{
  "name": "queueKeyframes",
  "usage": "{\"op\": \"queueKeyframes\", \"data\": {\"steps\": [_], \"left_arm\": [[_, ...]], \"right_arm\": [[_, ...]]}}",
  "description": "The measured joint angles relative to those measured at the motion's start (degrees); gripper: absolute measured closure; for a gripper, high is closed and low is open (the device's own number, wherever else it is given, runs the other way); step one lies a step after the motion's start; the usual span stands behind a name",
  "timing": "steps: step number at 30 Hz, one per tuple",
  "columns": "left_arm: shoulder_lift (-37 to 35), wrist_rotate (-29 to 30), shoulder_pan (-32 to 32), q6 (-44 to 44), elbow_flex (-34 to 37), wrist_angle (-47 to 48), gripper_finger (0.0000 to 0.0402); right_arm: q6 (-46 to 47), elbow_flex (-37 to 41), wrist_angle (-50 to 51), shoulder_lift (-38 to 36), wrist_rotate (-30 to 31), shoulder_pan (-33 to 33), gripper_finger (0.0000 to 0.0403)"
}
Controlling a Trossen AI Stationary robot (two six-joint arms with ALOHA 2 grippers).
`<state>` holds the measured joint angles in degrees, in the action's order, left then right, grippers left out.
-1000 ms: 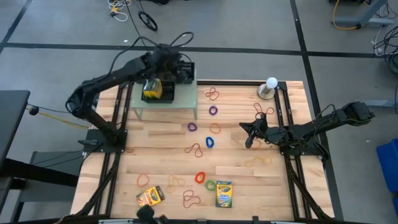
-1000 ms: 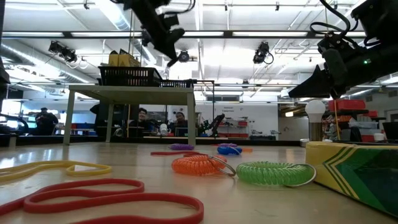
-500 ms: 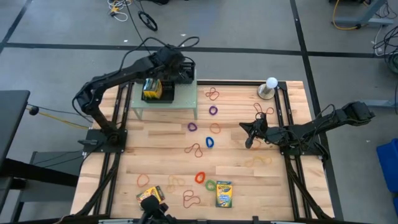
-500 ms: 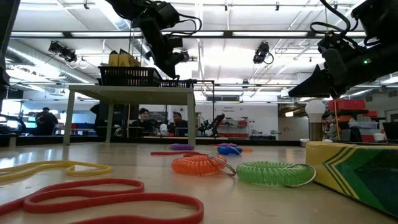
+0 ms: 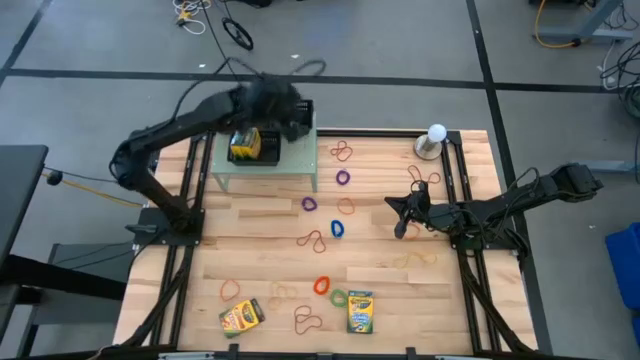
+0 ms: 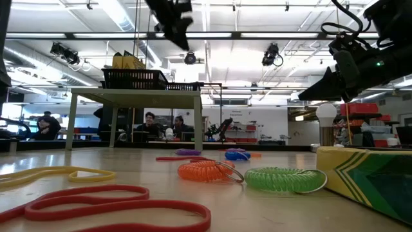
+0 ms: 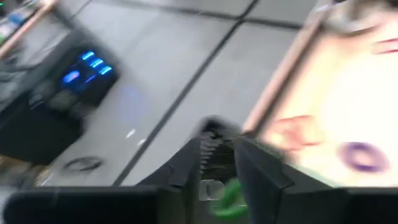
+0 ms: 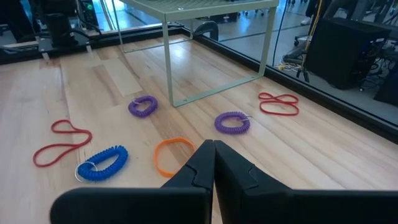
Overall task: Pick & Place Office Desk Supplies
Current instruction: Put the orange rubber band into the top left black bin on the shelf
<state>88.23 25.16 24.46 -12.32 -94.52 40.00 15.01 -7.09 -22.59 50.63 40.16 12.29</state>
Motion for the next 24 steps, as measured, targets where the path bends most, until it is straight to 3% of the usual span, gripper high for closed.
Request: {"op": "queueKeyframes", "data": {"steps": [4,8,16,24], "left_arm": [[-5.5,-4.4,-7.0,0.8,9.6,-5.8,0.0355],[-10.8,-4.4,-15.4,3.8,23.0,-18.2,0.0393],[-13.9,-4.4,-30.0,7.0,47.5,-50.0,0.0386],[-11.7,-2.3,-35.1,9.9,66.2,-82.5,0.0393]], "right_arm": [[-0.5,0.0,-0.3,0.0,0.0,0.0,0.0392],[-0.5,0.0,-0.3,0.0,0.0,0.0,0.0392],[0.7,0.0,-1.8,0.0,0.0,0.0,0.0392],[3.4,-3.1,0.0,0.3,-1.7,0.0,0.0399]]}}
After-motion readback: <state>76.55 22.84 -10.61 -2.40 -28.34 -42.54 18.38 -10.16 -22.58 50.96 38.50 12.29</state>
